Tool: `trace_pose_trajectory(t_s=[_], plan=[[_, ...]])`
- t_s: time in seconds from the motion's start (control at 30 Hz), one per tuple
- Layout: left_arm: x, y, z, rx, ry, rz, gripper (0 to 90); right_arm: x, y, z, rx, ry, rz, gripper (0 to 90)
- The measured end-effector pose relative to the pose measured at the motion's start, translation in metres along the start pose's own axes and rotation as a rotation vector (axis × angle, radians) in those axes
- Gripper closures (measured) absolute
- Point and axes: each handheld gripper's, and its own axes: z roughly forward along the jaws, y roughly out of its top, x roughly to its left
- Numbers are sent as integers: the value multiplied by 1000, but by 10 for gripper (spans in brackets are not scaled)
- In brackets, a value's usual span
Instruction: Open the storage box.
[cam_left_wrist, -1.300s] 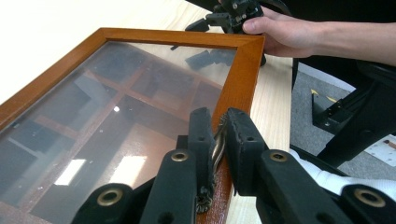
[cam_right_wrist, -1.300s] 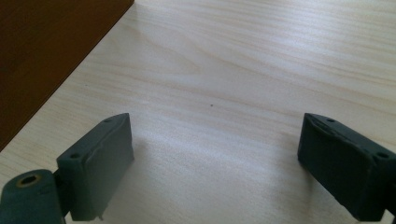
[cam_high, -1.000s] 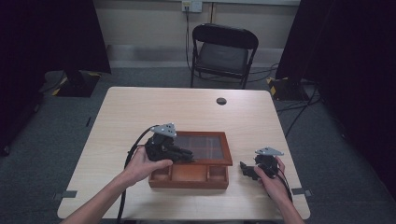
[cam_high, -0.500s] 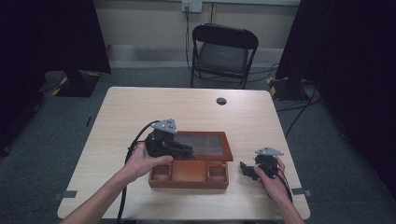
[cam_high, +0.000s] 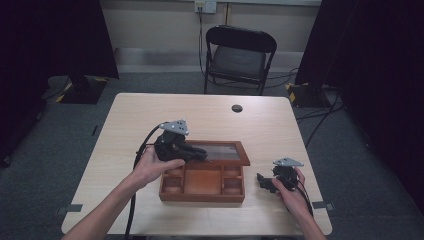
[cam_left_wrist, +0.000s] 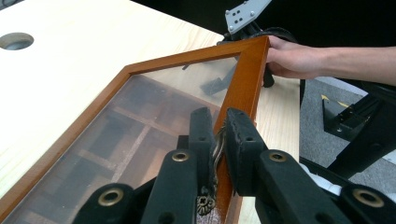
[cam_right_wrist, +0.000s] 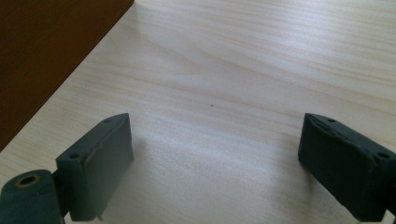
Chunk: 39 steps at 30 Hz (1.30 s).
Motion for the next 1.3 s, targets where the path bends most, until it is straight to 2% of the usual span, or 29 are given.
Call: trace_pose_trajectory(t_s=[0.2,0.23,0.47,0.6,0.87,1.3], plan=[[2,4,-2,5,11,0,815,0,0,0,0,-2,0,95],[2,5,-2,-1,13,-11,814,0,0,0,1,0,-1,95],[2,6,-2,-2,9,-4,814,0,0,0,1,-3,-1,95],[4,10,-4,0,21,-8,814,0,0,0,1,-1,-1,94],[7,12,-5,-8,6,-15,813,0,0,0,1,0,-1,94],[12,16,-7,-23,13,-28,803,0,0,0,1,1,-1,93]])
